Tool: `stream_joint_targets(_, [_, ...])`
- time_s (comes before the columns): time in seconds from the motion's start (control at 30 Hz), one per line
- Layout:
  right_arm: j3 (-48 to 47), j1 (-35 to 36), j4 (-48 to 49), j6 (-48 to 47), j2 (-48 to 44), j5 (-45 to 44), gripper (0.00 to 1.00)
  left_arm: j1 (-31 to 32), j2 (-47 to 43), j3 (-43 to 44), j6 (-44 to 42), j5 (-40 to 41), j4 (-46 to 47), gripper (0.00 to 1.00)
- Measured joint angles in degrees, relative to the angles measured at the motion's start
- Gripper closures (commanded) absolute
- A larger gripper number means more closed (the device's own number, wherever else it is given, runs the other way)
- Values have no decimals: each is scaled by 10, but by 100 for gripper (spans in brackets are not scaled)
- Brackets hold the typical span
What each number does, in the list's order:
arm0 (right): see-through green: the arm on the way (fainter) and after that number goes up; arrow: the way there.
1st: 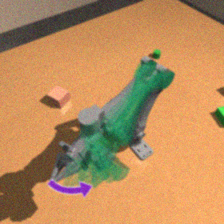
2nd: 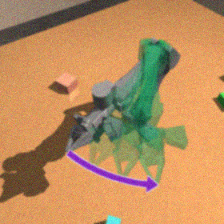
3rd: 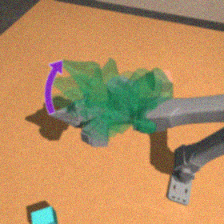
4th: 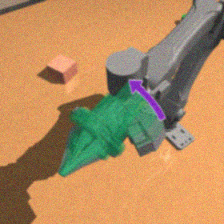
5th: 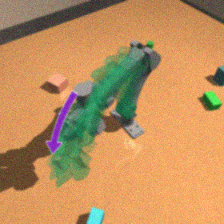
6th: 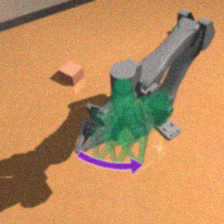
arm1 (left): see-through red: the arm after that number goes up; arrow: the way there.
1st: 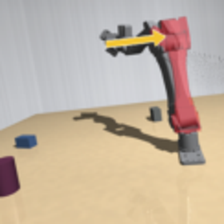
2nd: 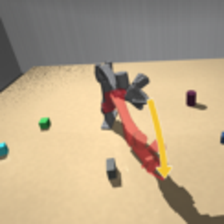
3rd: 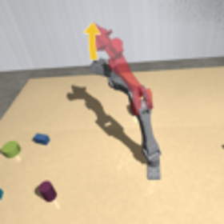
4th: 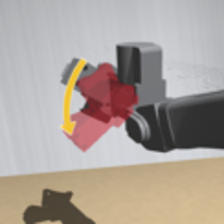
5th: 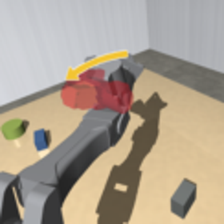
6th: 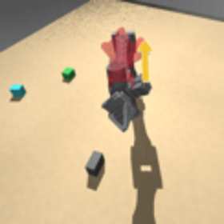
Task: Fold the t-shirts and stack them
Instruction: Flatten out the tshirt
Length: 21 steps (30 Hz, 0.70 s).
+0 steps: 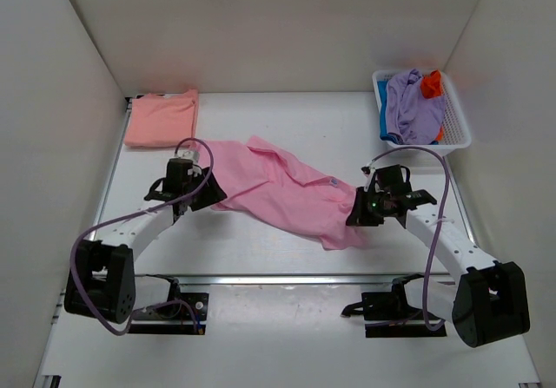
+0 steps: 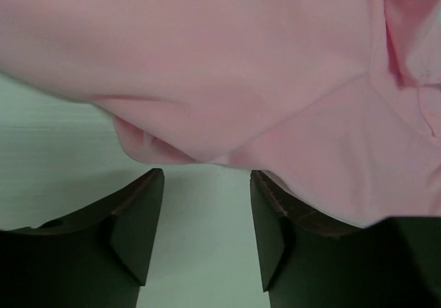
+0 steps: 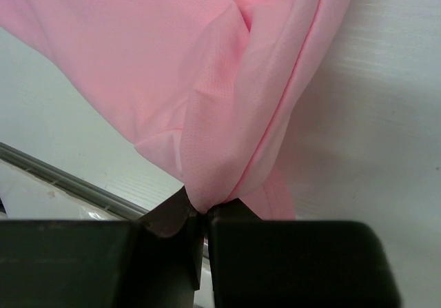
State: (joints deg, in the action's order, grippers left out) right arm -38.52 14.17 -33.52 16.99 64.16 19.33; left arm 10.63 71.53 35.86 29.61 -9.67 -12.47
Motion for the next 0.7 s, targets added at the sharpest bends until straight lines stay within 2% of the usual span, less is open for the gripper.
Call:
stream_joint_targets(0.27, [4, 0, 11, 9, 0, 10, 100, 54, 55, -3, 13, 30, 18, 40])
stream_joint_targets(0.37, [4, 0, 11, 9, 0, 13, 100, 66, 90, -4, 13, 38, 20, 59])
stream_joint_targets(0.43, [4, -1, 12, 9, 0, 14, 100, 71, 102, -6, 16, 44, 23, 64])
stream_joint_targets(0.57, [7, -7, 16, 9, 0, 19, 100, 74, 101, -7, 15, 65, 24, 64])
stream_joint_targets(0.7, [12, -9, 19, 8, 0, 22, 100, 71, 102, -6, 11, 81, 25, 55])
